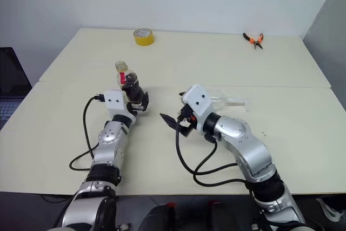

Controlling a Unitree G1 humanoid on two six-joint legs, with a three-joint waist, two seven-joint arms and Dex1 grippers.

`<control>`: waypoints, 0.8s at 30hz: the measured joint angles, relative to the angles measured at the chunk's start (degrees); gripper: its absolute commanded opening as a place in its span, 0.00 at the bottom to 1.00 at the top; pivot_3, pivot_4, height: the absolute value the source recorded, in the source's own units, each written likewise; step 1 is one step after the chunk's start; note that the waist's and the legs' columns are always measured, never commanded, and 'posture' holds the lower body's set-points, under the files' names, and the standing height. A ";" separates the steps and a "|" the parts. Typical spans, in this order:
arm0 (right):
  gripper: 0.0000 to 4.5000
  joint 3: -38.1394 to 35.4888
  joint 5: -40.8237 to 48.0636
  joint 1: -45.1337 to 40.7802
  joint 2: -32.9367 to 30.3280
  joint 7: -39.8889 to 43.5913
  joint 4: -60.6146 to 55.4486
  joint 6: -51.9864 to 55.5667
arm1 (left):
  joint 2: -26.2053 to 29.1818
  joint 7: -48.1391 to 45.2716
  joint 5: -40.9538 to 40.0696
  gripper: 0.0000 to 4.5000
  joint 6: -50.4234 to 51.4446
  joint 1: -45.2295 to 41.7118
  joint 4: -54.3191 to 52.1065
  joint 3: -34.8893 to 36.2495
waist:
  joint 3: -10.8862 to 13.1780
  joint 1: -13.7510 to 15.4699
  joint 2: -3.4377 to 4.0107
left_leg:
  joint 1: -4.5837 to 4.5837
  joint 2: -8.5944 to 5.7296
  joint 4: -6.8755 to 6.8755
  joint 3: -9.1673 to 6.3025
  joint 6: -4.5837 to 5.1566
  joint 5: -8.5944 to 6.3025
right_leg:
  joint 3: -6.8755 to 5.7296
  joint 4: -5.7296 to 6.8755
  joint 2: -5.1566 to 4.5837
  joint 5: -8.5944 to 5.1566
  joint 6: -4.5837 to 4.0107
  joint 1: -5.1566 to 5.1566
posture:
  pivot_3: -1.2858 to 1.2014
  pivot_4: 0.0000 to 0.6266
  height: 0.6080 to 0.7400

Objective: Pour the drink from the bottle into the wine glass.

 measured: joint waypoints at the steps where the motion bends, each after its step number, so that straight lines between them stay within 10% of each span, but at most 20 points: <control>1: 1.00 -0.08 -0.55 1.35 -1.43 0.07 -0.95 -0.11 | -0.03 -0.16 -0.01 1.00 1.52 2.52 -3.97 -0.50 | 0.00 0.00 0.00 | 0.00 0.01 0.00 0.00 0.00 0.00 | 0.01 0.00 0.00 0.00 0.00 0.00 | 0.52 0.24 1.00; 11: 1.00 -4.28 -7.78 11.92 -9.38 -3.21 -7.14 -4.07 | 9.21 -11.14 -4.21 1.00 18.79 21.29 -31.88 -2.82 | -0.01 -0.03 0.02 | 0.08 0.05 -0.03 -0.02 0.01 -0.01 | 0.00 0.06 0.05 0.00 0.00 0.04 | 0.52 0.24 1.00; 18: 1.00 0.81 -31.19 12.56 -24.25 -7.86 1.42 -16.44 | 19.57 -26.21 -11.46 1.00 26.65 18.85 -41.07 -5.36 | -0.01 0.67 0.02 | 0.17 -0.02 -0.01 0.04 0.00 0.00 | 0.02 -0.04 0.03 -0.01 0.01 0.16 | 0.52 0.24 1.00; 24: 1.00 4.57 -43.55 9.03 -24.22 -10.50 12.11 -23.62 | 21.36 -33.19 -13.59 1.00 30.46 13.37 -42.34 -9.78 | -0.01 -0.13 0.03 | 0.26 0.06 -0.09 0.19 -0.10 0.06 | 0.21 -0.02 0.11 -0.01 0.00 0.15 | 0.52 0.24 1.00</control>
